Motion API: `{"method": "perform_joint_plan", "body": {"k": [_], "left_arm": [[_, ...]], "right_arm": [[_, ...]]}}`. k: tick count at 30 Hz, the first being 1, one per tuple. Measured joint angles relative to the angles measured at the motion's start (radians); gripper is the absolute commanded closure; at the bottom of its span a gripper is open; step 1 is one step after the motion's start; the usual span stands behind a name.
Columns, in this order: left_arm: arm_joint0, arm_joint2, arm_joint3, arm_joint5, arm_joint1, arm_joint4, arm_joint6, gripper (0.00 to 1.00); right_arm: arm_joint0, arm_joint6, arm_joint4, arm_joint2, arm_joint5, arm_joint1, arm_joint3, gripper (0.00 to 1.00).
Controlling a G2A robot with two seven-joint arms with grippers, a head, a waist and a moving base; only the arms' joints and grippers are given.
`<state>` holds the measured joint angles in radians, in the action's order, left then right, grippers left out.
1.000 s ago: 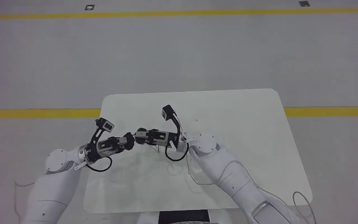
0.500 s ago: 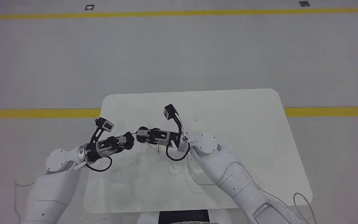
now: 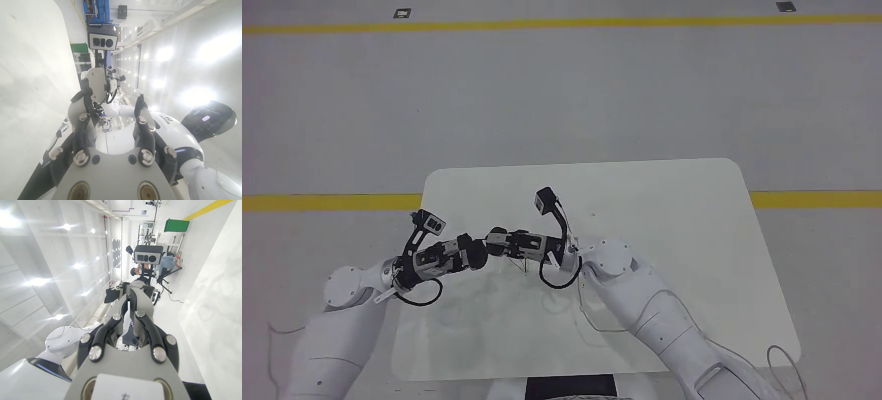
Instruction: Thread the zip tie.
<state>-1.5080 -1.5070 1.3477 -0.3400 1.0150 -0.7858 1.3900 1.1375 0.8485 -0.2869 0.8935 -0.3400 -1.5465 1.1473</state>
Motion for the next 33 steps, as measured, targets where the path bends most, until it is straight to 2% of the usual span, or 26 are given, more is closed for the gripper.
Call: {"method": "perform_joint_plan", "body": {"k": [7, 8, 12, 15, 29, 31, 33], "left_arm": [[0.004, -0.004, -0.006, 0.000, 0.004, 0.000, 0.000, 0.64], [0.003, -0.005, -0.006, 0.000, 0.004, 0.000, 0.000, 0.72], [0.003, -0.009, -0.008, 0.000, 0.006, 0.001, 0.000, 0.87], [0.004, -0.012, -0.009, 0.000, 0.007, 0.002, 0.000, 0.91], [0.006, -0.016, -0.014, 0.000, 0.013, 0.007, 0.000, 0.98], [0.006, -0.015, -0.014, 0.000, 0.014, 0.008, 0.000, 0.93], [0.006, -0.015, -0.013, 0.000, 0.014, 0.009, 0.000, 0.84]], "right_arm": [[0.001, 0.006, 0.002, -0.002, 0.000, 0.001, -0.001, 1.00], [0.000, 0.007, 0.001, -0.003, 0.000, 0.001, -0.002, 1.00], [-0.002, 0.010, -0.002, -0.004, 0.000, 0.001, -0.004, 1.00], [0.000, 0.012, -0.004, -0.004, 0.000, 0.001, 0.001, 1.00], [0.001, 0.023, -0.003, -0.006, 0.000, 0.003, 0.004, 1.00], [0.001, 0.023, -0.004, -0.006, 0.000, 0.002, 0.004, 1.00], [0.001, 0.022, -0.003, -0.006, 0.000, 0.002, 0.005, 1.00]]}}
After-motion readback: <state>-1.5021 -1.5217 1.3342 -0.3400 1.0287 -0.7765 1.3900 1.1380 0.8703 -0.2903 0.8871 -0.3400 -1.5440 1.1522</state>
